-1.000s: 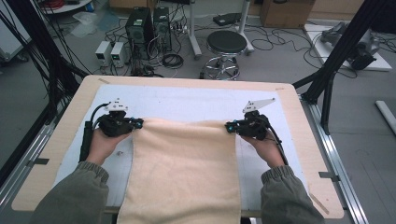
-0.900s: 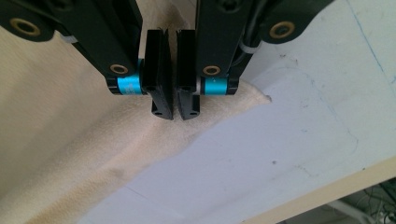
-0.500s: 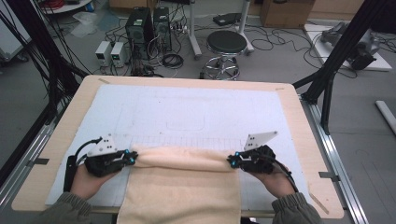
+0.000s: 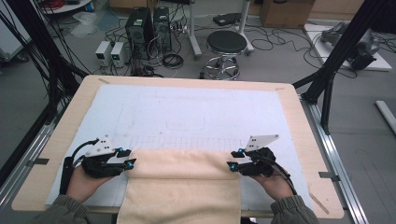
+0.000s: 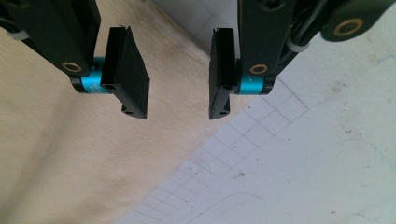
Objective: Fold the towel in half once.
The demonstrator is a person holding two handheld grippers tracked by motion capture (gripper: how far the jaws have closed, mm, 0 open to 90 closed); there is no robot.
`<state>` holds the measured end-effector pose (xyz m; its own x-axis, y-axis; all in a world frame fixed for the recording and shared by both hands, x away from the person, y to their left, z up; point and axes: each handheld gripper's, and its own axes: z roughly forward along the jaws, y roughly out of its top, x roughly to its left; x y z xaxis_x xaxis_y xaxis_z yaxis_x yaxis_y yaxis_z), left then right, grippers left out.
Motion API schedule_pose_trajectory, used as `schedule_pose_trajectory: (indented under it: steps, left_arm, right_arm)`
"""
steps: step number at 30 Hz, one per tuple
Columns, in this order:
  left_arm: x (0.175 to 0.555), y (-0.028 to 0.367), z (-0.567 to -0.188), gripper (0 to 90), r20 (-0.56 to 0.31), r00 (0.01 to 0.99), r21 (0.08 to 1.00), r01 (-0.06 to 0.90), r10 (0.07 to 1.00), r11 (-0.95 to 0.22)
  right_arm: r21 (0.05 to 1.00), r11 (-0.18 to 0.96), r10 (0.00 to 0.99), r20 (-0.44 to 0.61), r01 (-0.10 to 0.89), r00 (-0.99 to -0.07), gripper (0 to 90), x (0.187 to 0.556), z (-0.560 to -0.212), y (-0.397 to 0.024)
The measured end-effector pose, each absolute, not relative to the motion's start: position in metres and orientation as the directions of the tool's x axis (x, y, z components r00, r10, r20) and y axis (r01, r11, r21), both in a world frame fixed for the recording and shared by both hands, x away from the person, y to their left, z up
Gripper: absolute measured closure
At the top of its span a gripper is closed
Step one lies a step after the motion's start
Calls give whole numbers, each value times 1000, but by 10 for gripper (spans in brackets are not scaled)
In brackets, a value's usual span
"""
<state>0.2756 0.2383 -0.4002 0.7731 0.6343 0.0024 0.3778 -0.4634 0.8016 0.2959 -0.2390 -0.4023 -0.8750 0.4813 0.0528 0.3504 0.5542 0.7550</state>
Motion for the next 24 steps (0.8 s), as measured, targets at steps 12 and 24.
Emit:
schedule_pose_trajectory:
  steps: [12, 24]
  left_arm:
    - [313, 214, -429, 589, -48, 774, 721, 465, 632, -515]
    - [306, 216, -419, 802, -15, 772, 759, 423, 636, -495]
  right_arm:
    - [700, 588, 489, 91, 405, -867, 604, 327, -432, -222]
    - [737, 587, 465, 33, 335, -885, 799, 321, -420, -225]
